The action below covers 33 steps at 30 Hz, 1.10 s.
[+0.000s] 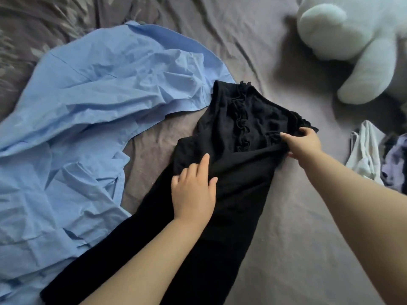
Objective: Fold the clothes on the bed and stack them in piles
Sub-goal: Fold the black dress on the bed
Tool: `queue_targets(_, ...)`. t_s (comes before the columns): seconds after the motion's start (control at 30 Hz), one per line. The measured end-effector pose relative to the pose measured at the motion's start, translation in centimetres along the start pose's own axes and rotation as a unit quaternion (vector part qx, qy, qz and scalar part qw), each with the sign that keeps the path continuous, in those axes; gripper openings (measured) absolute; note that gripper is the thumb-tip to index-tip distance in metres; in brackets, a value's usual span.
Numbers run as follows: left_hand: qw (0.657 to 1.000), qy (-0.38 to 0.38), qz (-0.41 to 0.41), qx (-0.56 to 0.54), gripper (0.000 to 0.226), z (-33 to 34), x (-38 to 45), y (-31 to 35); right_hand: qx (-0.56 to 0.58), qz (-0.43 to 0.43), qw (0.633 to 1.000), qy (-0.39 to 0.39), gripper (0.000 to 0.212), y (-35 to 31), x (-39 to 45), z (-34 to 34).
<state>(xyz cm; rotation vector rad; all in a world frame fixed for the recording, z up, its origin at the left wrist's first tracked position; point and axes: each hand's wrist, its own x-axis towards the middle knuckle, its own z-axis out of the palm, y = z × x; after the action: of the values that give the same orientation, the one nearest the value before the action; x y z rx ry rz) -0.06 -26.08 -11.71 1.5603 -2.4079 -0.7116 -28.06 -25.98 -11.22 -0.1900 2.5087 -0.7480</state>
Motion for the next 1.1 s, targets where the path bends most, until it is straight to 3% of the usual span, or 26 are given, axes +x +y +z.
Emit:
queue_targets(0.07, 0.997, 0.062, -0.024, -0.050, 0.032, 0.0, -0.1, -0.6, -0.091, -0.090, 0.987, 0.099, 0.044, -1.1, -0.1, 0.4)
queue_targets(0.13, 0.987, 0.128, -0.047, -0.080, 0.015, -0.3, -0.2, -1.3, -0.107, -0.222, 0.955, 0.166, 0.033, -3.5, -1.1, 1.0)
queue_targets(0.2, 0.973, 0.177, -0.097, -0.109, 0.019, -0.8, -0.3, -2.1, -0.063, -0.344, 0.919, 0.181, 0.029, -6.7, -2.2, 2.5)
queue_targets(0.27, 0.962, 0.196, -0.152, -0.112, 0.020, -1.1, -0.3, -3.2, -0.022, -0.401, 0.905, 0.141, 0.030, -9.7, -2.9, 4.6)
queue_targets(0.33, 0.955, 0.168, -0.221, -0.108, 0.022, -0.9, 0.0, -4.1, -0.030, -0.385, 0.922, 0.036, 0.045, -11.4, -2.8, 6.9)
queue_targets(0.4, 0.947, 0.109, -0.279, -0.112, 0.038, -0.6, 0.3, -4.3, -0.057, -0.323, 0.935, -0.136, 0.071, -11.4, -2.5, 9.2)
queue_targets(0.47, 0.943, 0.051, -0.303, -0.129, 0.050, -0.8, 0.5, -3.9, -0.144, -0.328, 0.910, -0.211, 0.076, -10.2, -2.4, 11.0)
queue_targets(0.53, 0.932, 0.001, -0.326, -0.156, 0.052, -1.0, 0.7, -3.6, -0.159, -0.382, 0.894, -0.169, 0.066, -8.7, -2.9, 10.9)
queue_targets(0.6, 0.935, -0.039, -0.326, -0.137, 0.055, -1.4, 1.0, -3.9, -0.057, -0.421, 0.903, -0.056, 0.057, -6.7, -3.7, 9.7)
queue_targets(0.63, 0.937, -0.059, -0.318, -0.129, 0.057, -1.7, 1.3, -4.1, 0.000, -0.396, 0.918, 0.002, 0.054, -5.0, -4.3, 8.8)
queue_targets(0.7, 0.934, -0.106, -0.312, -0.139, 0.063, -2.2, 2.1, -4.4, 0.069, -0.253, 0.963, 0.064, 0.051, -0.8, -6.3, 7.0)
queue_targets(0.8, 0.920, -0.170, -0.316, -0.161, 0.071, -2.5, 3.3, -5.1, 0.072, -0.035, 0.997, -0.004, 0.037, 5.7, -10.2, 5.5)
queue_targets(0.9, 0.901, -0.215, -0.330, -0.180, 0.071, -2.7, 3.6, -5.7, 0.143, 0.066, 0.973, -0.167, 0.047, 8.2, -13.1, 4.5)
queue_targets(1.0, 0.899, -0.224, -0.313, -0.209, 0.060, -3.2, 2.9, -6.2, 0.260, 0.103, 0.910, -0.305, 0.042, 8.6, -14.8, 3.7)
queue_targets(1.1, 0.909, -0.217, -0.293, -0.203, 0.056, -4.9, 1.2, -6.9, 0.223, 0.097, 0.885, -0.398, 0.055, 10.6, -17.0, 3.1)
